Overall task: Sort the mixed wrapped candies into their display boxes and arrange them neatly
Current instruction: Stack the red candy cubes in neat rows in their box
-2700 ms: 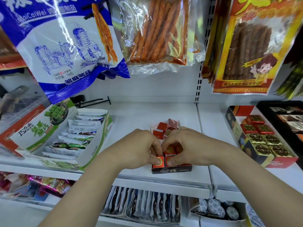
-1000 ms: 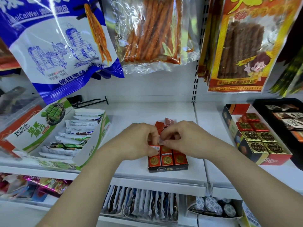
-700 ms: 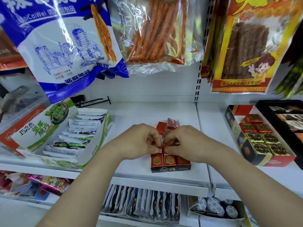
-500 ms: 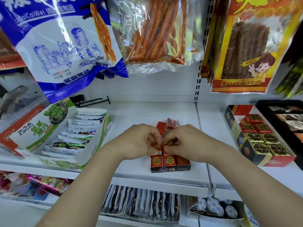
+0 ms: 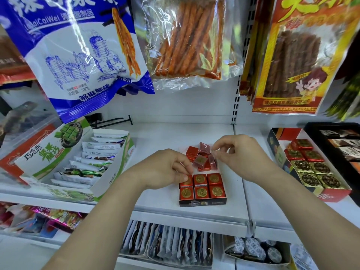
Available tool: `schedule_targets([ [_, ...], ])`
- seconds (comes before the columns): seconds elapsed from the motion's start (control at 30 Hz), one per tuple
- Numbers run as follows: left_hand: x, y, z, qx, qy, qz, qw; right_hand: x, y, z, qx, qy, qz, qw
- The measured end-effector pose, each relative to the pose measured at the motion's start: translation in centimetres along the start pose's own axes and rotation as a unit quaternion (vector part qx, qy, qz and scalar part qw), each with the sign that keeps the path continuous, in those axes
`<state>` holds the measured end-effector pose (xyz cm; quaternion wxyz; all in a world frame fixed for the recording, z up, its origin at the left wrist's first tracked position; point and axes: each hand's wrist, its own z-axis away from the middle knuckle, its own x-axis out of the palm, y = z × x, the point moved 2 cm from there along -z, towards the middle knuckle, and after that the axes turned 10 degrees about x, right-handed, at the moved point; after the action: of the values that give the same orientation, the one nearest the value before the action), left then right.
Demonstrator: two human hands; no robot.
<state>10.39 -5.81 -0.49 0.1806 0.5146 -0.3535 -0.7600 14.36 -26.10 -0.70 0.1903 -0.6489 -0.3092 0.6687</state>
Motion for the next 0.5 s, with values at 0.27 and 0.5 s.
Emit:
schedule_targets([
  [0.27, 0.5, 1.3, -2.1, 0.018, 0.182, -0.154, 0.971, 1.7, 0.2, 0.0, 0.010, -0.060, 0.100, 0.993],
  [0.5, 2.0, 2.4, -3.4, 0.005, 0.198, -0.228, 0.953, 1.6, -0.2, -0.2, 0.000, -0.043, 0.127, 0.991],
])
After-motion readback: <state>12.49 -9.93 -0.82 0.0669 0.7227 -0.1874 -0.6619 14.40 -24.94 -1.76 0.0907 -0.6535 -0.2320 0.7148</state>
